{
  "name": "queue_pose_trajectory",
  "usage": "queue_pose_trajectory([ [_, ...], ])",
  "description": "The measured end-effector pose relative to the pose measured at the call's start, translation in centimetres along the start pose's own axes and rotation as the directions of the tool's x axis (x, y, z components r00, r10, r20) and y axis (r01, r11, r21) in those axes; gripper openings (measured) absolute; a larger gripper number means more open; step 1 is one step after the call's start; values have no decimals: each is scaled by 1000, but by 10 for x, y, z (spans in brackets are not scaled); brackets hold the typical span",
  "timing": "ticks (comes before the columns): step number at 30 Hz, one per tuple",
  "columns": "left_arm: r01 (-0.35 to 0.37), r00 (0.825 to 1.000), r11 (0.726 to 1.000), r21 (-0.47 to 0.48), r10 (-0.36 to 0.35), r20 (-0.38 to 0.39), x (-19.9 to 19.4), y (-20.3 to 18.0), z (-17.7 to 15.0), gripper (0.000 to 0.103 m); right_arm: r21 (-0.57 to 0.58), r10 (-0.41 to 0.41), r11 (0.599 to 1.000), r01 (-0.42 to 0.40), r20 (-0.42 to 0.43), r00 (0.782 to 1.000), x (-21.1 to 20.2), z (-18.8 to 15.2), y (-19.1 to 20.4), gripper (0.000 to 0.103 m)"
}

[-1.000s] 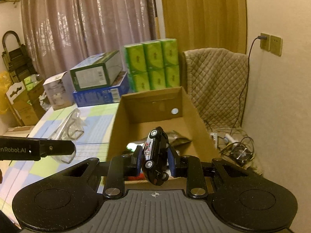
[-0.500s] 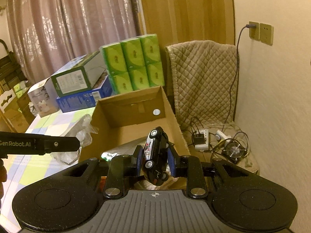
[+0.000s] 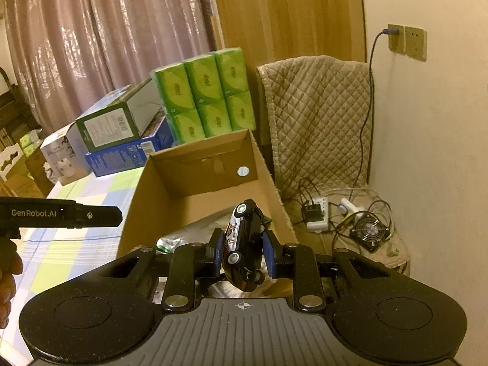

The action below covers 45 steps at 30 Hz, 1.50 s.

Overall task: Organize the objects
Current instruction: 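Lower the plastic box into the cardboard box and open the left tool while the right tool lowers the car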

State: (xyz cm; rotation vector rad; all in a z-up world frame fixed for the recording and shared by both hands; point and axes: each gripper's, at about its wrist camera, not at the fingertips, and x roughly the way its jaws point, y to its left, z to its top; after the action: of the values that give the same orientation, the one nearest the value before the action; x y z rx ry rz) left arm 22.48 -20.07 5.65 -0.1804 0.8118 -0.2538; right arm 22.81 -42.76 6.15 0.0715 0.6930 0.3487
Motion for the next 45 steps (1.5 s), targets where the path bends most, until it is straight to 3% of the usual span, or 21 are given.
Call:
queue_pose_trajectory([
  [24, -67, 998, 998, 17, 67, -13, -26, 10, -19, 75, -54, 46, 998, -45, 19, 999, -3, 15, 37, 24],
  [27, -72, 997, 997, 13, 72, -12, -27, 12, -19, 80, -55, 45, 998, -44, 21, 999, -3, 16, 37, 24],
  [32, -108, 994, 994, 5, 108, 11, -31, 21, -21, 100, -56, 46, 997, -44, 21, 999, -1, 18, 37, 24],
  [38, -136, 990, 991, -17, 136, 22, -34, 33, -22, 102, -41, 65, 997, -64, 23, 998, 6, 24, 34, 24],
  [39, -138, 990, 990, -17, 139, 23, -34, 34, -22, 102, -31, 85, 996, -84, 24, 996, 8, 25, 33, 26],
  [40, -142, 990, 990, -16, 142, 25, -35, 34, -23, 102, -11, 103, 995, -103, 29, 994, 10, 25, 31, 41],
  [41, -146, 989, 989, -13, 146, 27, -35, 34, -23, 102, 6, 110, 994, -110, 40, 993, 10, 26, 28, 70],
  [42, -147, 989, 989, -10, 147, 30, -36, 34, -24, 102, 25, 109, 994, -110, 60, 992, 9, 26, 25, 78],
  [45, -145, 989, 989, -8, 145, 37, -38, 34, -27, 102, 45, 115, 992, -118, 78, 990, 5, 25, 19, 79],
])
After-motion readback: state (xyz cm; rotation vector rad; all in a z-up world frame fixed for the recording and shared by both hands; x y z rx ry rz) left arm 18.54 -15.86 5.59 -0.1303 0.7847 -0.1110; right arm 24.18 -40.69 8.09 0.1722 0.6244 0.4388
